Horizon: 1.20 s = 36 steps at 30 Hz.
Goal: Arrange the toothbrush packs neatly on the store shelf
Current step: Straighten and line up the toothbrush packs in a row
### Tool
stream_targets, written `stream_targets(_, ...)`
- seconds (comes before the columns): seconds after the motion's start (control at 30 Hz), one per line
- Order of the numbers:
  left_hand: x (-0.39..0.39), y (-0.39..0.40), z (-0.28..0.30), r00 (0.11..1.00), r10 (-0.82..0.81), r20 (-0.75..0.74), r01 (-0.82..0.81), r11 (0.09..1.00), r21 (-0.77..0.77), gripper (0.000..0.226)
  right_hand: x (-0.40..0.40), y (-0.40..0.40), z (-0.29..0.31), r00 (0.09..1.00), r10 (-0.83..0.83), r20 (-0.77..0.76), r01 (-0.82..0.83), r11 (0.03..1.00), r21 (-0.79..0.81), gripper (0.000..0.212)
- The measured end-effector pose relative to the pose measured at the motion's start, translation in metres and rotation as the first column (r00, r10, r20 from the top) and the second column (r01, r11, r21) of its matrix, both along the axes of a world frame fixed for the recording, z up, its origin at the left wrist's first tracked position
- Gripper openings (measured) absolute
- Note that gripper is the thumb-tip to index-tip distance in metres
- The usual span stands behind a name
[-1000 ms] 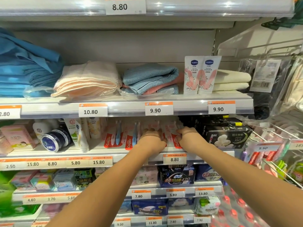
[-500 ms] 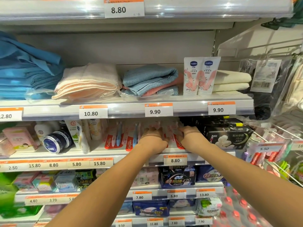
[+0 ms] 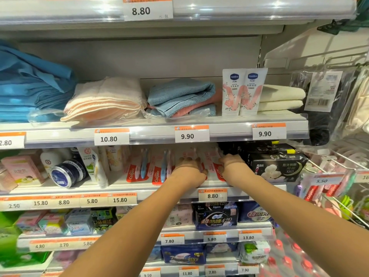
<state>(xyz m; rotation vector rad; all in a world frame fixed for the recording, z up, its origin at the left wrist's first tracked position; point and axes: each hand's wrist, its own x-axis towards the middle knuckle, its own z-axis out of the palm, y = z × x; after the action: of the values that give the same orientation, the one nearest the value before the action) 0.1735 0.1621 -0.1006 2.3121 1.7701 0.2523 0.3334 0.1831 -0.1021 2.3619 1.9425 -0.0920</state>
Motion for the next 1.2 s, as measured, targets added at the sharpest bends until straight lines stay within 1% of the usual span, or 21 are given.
stream_targets(0.13, 0.004, -0.004, 0.008, 0.999, -0.028, -0.026, 0.028, 1.000, 0.006, 0.046, 0.000, 0.002, 0.000, 1.000, -0.011, 0.008, 0.011, 1.000, -0.010, 0.051)
stream_targets(0.33, 0.006, -0.007, 0.008, 1.000, -0.023, 0.014, 0.023, 1.000, 0.005, 0.045, -0.001, 0.001, 0.000, 1.000, -0.023, 0.014, 0.023, 1.000, -0.013, 0.048)
stream_targets(0.5, 0.007, -0.008, 0.011, 0.999, -0.035, -0.004, 0.035, 0.999, 0.001, 0.046, -0.002, 0.001, 0.002, 1.000, -0.022, 0.008, 0.022, 0.999, -0.024, 0.048)
stream_targets(0.6, 0.007, -0.007, 0.009, 0.999, -0.039, 0.011, 0.039, 0.999, 0.007, 0.046, -0.002, 0.001, 0.003, 1.000, -0.024, 0.012, 0.024, 0.999, -0.044, 0.049)
stream_targets(0.83, 0.003, -0.006, 0.006, 0.998, -0.024, 0.065, 0.025, 1.000, -0.012, 0.049, -0.004, -0.002, 0.005, 0.998, -0.027, -0.049, 0.024, 0.998, -0.052, 0.043)
stream_targets(0.93, -0.002, -0.008, 0.012, 0.999, -0.012, 0.040, 0.011, 1.000, 0.028, 0.057, -0.006, -0.008, 0.010, 0.997, 0.018, -0.079, -0.016, 1.000, 0.023, 0.042)
stream_targets(1.0, -0.007, -0.007, 0.018, 1.000, -0.007, 0.008, 0.006, 0.995, 0.096, 0.061, -0.011, -0.012, 0.016, 0.991, 0.047, -0.122, -0.034, 0.993, 0.113, 0.043)
stream_targets(1.03, -0.012, -0.005, 0.020, 1.000, 0.001, 0.016, -0.003, 0.993, 0.122, 0.060, -0.015, -0.015, 0.021, 0.986, 0.063, -0.151, -0.041, 0.989, 0.145, 0.043)
stream_targets(1.1, -0.024, -0.006, 0.030, 0.996, 0.023, 0.082, -0.032, 0.993, 0.114, 0.047, -0.026, -0.025, 0.033, 0.967, 0.113, -0.229, -0.067, 0.978, 0.199, 0.039)
stream_targets(1.13, -0.031, -0.004, 0.033, 0.998, 0.037, 0.057, -0.043, 0.993, 0.110, 0.042, -0.031, -0.031, 0.039, 0.953, 0.144, -0.267, -0.083, 0.970, 0.228, 0.038)
stream_targets(1.17, -0.041, -0.005, 0.038, 0.999, 0.053, 0.004, -0.053, 0.995, 0.085, 0.047, -0.037, -0.038, 0.043, 0.936, 0.172, -0.309, -0.095, 0.964, 0.249, 0.040)
stream_targets(1.2, -0.051, -0.007, 0.041, 0.996, 0.080, -0.046, -0.078, 0.996, 0.032, 0.059, -0.042, -0.044, 0.046, 0.919, 0.185, -0.348, -0.103, 0.965, 0.242, 0.043)
